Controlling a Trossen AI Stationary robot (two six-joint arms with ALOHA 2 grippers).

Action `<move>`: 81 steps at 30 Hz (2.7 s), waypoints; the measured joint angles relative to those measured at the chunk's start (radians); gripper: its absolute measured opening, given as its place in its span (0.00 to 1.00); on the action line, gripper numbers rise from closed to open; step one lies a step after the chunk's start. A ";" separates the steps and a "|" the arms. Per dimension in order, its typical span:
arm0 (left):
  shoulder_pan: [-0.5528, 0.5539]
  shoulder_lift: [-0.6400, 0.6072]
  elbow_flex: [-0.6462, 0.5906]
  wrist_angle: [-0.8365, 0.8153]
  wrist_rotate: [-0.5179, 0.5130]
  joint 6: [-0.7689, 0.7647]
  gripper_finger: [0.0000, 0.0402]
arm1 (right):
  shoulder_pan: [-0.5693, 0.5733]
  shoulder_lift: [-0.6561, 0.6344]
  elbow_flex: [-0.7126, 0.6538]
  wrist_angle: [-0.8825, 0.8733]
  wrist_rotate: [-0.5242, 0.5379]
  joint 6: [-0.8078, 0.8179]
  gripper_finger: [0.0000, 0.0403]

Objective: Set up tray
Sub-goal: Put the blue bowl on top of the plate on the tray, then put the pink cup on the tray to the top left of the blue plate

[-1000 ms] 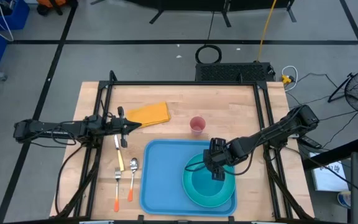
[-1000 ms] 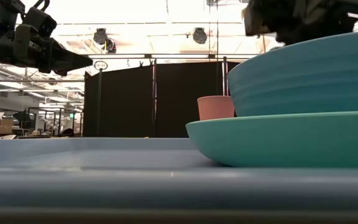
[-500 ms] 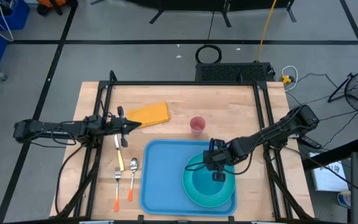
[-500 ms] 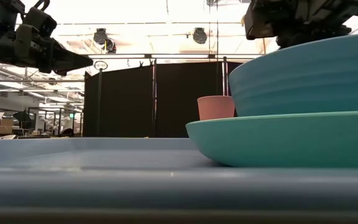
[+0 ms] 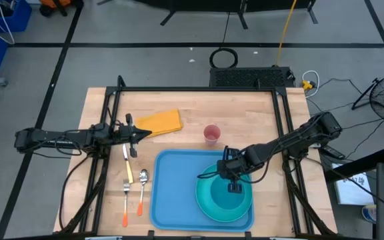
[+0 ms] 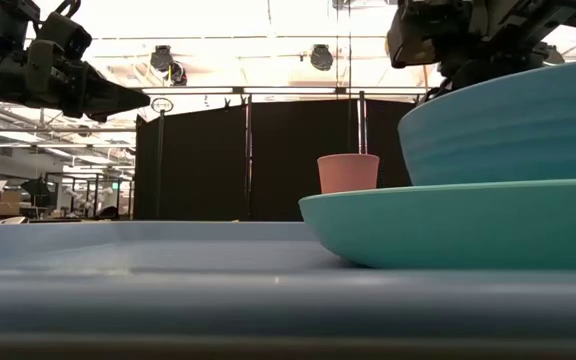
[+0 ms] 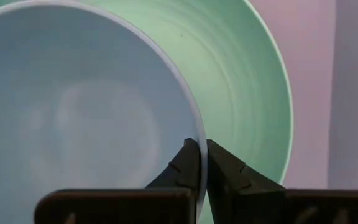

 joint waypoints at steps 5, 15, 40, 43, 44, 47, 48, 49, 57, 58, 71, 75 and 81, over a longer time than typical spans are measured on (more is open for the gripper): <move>0.000 0.000 0.000 0.000 0.000 0.000 0.02 | 0.000 0.000 0.000 0.004 0.000 -0.001 0.02; 0.000 0.000 0.000 0.000 0.000 0.000 0.02 | 0.000 0.000 0.000 0.035 0.001 -0.011 0.21; 0.000 0.002 0.000 -0.033 0.001 -0.045 0.02 | -0.416 -0.291 0.044 -0.003 0.158 -0.358 0.39; 0.000 0.002 0.000 -0.038 0.001 -0.045 0.02 | -0.442 -0.270 0.045 0.010 0.155 -0.407 0.38; 0.000 0.002 0.000 -0.038 0.001 -0.046 0.02 | -0.450 -0.261 0.046 0.022 0.144 -0.416 0.37; 0.000 0.002 0.000 -0.039 0.001 -0.050 0.02 | -0.475 -0.210 0.083 0.031 0.107 -0.433 0.37; 0.000 0.002 0.000 -0.038 0.001 -0.050 0.02 | -0.481 -0.191 0.099 0.030 0.105 -0.446 0.37; 0.000 0.002 0.000 -0.038 0.001 -0.050 0.02 | -0.483 -0.173 0.117 0.028 0.107 -0.463 0.37; 0.000 0.002 0.000 -0.038 0.001 -0.052 0.02 | -0.491 -0.035 0.339 -0.140 0.053 -0.526 0.38; 0.000 0.002 0.000 -0.039 0.001 -0.053 0.02 | -0.493 -0.011 0.374 -0.183 0.054 -0.533 0.38; 0.000 0.002 0.000 -0.068 0.002 -0.064 0.02 | -0.432 0.241 0.489 -0.324 0.000 -0.555 0.39; 0.000 0.002 0.000 -0.068 0.002 -0.066 0.02 | -0.424 0.269 0.489 -0.292 0.017 -0.549 0.39; 0.000 0.002 0.000 -0.067 0.003 -0.065 0.02 | -0.430 0.283 0.489 -0.295 0.058 -0.540 0.39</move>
